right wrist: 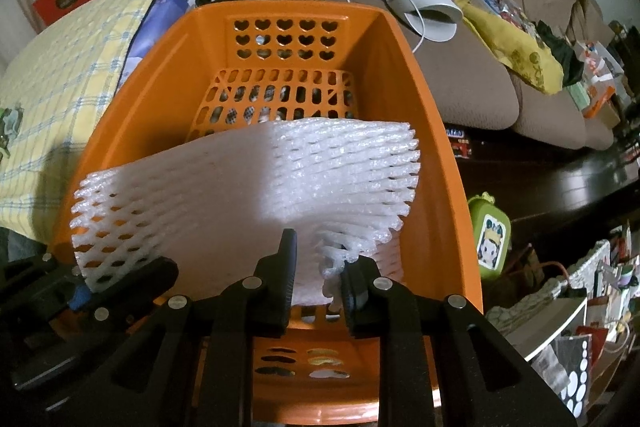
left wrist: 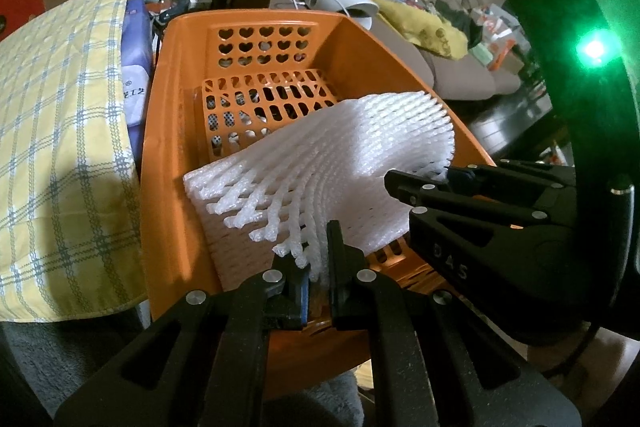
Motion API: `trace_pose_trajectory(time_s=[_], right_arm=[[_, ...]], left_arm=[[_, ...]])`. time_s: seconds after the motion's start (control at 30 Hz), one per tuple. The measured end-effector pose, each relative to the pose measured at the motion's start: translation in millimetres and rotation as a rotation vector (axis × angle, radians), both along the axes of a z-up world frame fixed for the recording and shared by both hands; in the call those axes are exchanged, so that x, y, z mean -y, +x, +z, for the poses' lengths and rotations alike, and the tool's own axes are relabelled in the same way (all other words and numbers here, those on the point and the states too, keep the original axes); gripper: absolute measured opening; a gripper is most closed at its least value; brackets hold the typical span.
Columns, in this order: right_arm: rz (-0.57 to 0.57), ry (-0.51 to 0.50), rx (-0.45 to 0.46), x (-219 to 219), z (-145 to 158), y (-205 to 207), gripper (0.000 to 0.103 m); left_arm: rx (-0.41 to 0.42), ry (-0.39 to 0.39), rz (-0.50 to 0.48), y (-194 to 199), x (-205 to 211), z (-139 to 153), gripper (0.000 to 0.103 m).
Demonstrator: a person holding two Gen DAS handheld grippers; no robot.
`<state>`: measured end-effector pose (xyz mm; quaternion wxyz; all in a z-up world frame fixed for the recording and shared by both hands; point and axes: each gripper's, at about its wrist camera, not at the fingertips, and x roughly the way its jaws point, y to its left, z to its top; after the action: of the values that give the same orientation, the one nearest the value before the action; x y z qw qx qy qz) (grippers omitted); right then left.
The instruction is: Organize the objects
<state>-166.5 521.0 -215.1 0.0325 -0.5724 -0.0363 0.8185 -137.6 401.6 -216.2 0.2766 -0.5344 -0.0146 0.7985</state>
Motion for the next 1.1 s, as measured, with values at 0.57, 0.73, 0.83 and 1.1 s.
trace_pose_trajectory(time_s=[0.57, 0.73, 0.83, 1.1], right_arm=[[-0.004, 0.003, 0.016, -4.8, -4.1, 0.9, 0.021], [-0.003, 0.006, 0.020, -4.4, -4.8, 0.7, 0.021], [-0.003, 0.006, 0.020, -4.2, -4.7, 0.7, 0.021], [-0.012, 0.006, 0.015, -4.4, -4.7, 0.3, 0.028]], left_arm=[[-0.012, -0.013, -0.008, 1.0, -2.8, 0.1, 0.006], [-0.012, -0.012, -0.004, -0.4, -0.5, 2.7, 0.006], [-0.012, -0.012, -0.005, -1.3, 0.1, 2.9, 0.006], [-0.010, -0.014, -0.007, -3.0, 0.9, 3.7, 0.007]])
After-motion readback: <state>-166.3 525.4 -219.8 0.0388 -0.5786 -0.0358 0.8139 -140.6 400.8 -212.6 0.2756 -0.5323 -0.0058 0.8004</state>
